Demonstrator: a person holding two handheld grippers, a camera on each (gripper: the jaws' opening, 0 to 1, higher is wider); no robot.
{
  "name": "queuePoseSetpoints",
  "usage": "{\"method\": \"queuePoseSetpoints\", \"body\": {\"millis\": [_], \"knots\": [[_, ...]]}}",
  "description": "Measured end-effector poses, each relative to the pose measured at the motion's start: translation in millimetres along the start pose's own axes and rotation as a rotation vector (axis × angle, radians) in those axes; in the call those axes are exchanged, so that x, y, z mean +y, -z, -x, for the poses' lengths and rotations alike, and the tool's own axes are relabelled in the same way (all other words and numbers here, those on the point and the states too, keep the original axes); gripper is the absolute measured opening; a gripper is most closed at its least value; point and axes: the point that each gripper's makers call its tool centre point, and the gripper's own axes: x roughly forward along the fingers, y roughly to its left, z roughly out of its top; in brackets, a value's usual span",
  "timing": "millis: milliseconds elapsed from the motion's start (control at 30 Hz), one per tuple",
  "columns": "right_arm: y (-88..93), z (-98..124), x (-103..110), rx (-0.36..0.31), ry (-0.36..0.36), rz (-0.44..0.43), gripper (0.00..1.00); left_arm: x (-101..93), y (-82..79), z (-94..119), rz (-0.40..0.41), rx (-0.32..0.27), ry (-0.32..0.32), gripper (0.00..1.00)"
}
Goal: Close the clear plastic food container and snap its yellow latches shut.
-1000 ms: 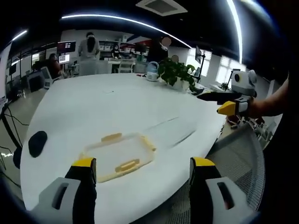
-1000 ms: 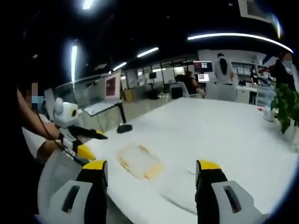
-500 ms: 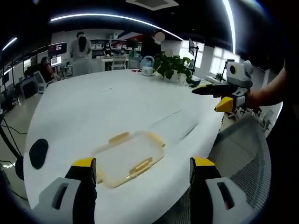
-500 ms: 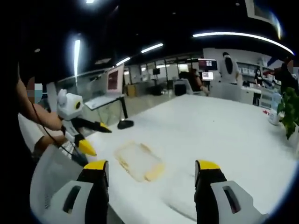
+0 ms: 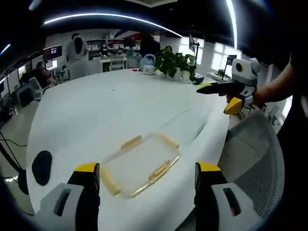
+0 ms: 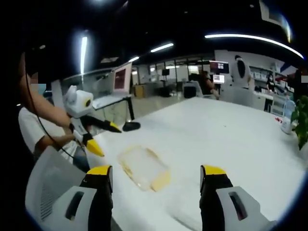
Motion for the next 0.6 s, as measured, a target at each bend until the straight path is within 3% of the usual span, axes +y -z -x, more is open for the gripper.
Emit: {"method": "queuePoseSetpoints", "body": {"millis": [600], "knots": [[21.0,-24.0,8.3,0.120,-0.070,0.113,0.74,19.3,11.1,-7.7,-0.104,0.080,0.046,0.81]]}}
